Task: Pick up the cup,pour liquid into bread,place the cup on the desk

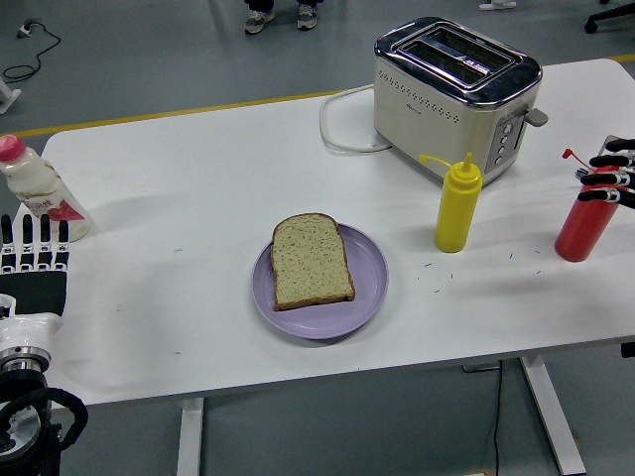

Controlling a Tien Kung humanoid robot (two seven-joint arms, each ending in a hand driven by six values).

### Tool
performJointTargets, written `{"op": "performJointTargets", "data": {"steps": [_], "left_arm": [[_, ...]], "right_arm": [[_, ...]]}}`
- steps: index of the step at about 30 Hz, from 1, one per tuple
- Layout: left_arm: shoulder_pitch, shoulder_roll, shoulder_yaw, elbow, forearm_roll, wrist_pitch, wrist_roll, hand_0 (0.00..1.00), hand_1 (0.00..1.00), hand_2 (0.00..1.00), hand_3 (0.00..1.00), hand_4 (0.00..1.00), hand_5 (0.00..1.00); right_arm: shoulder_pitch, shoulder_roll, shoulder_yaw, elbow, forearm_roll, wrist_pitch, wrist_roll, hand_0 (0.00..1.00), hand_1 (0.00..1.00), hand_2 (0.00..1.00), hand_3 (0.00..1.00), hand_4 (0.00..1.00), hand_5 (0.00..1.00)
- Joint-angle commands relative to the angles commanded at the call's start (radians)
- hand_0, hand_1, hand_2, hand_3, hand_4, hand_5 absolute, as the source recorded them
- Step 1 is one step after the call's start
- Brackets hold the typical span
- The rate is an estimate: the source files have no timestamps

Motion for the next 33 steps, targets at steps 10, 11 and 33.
{"op": "performJointTargets", "data": {"steps": [10, 11, 33], "left_arm": [[-0.002, 0.0, -0.003, 0.0, 0.0, 0.0, 0.0, 0.863, 0.873, 0.934, 0.863, 0.717, 0.998], [-0.002, 0.0, -0.003, 0.0, 0.0, 0.0, 0.0, 0.863, 0.873, 0.934, 0.863, 0.717, 0.998], [-0.001, 0.0, -0.004, 0.0, -0.003, 0.001, 0.0, 0.866, 0.873, 0.934, 0.863, 0.718, 0.998]], "right_arm": [[0.002, 0.004, -0.089, 0.0, -0.096, -0.054, 0.017, 0.681, 0.645, 0.631, 0.598, 0.557, 0.596], [0.0, 0.006, -0.102, 0.0, -0.116, -0.065, 0.022, 0.681, 0.645, 0.631, 0.598, 0.557, 0.596], [-0.031, 0.03, -0.216, 0.0, -0.223, -0.136, 0.065, 0.817, 0.791, 0.774, 0.736, 0.595, 0.611]]}}
